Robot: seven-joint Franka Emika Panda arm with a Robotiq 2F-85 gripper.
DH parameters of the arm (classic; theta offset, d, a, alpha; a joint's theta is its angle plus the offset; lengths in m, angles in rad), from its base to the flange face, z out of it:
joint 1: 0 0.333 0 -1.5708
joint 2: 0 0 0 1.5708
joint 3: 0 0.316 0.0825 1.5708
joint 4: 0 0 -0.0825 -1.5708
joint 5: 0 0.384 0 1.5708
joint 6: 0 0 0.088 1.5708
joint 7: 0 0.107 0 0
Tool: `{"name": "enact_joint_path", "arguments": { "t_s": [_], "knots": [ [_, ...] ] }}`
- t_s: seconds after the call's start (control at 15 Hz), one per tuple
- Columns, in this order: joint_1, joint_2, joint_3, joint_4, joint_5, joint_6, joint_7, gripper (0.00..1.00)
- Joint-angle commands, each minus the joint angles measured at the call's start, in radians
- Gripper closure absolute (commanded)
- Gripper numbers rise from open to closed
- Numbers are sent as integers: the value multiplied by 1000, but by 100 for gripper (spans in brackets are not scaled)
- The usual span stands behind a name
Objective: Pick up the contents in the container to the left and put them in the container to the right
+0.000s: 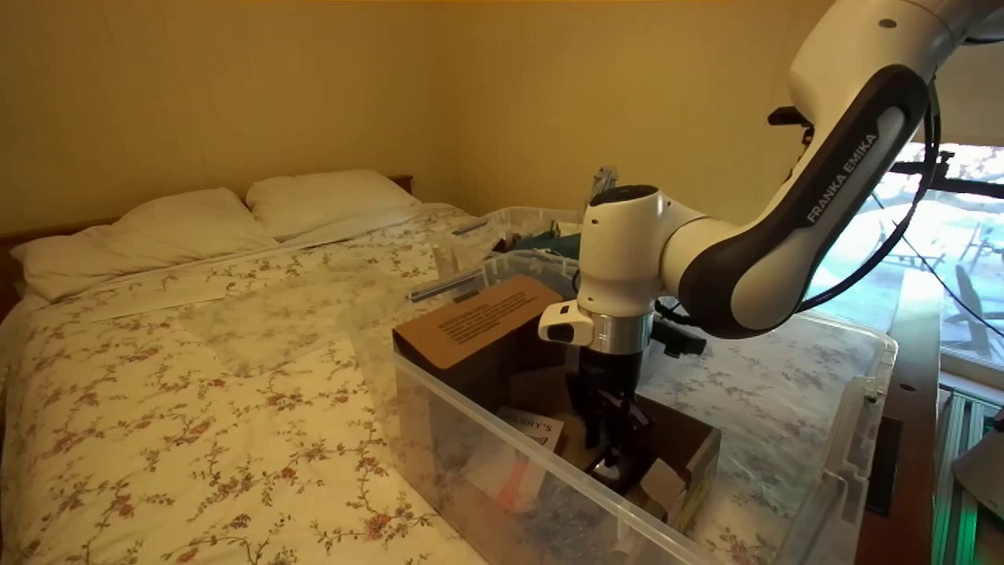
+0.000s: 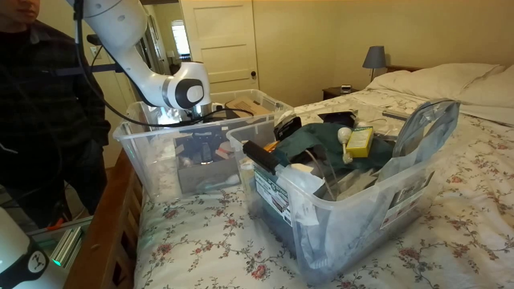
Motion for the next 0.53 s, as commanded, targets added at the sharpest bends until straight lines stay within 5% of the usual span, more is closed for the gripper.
{"name": "enact_joint_path", "arguments": {
  "t_s": [0.0,0.27,0.47],
  "knots": [
    [16,33,-2,16,-44,56,2,31],
    [21,71,-8,26,-59,52,7,4],
    [25,105,-15,48,-66,48,11,18]
  ]
}}
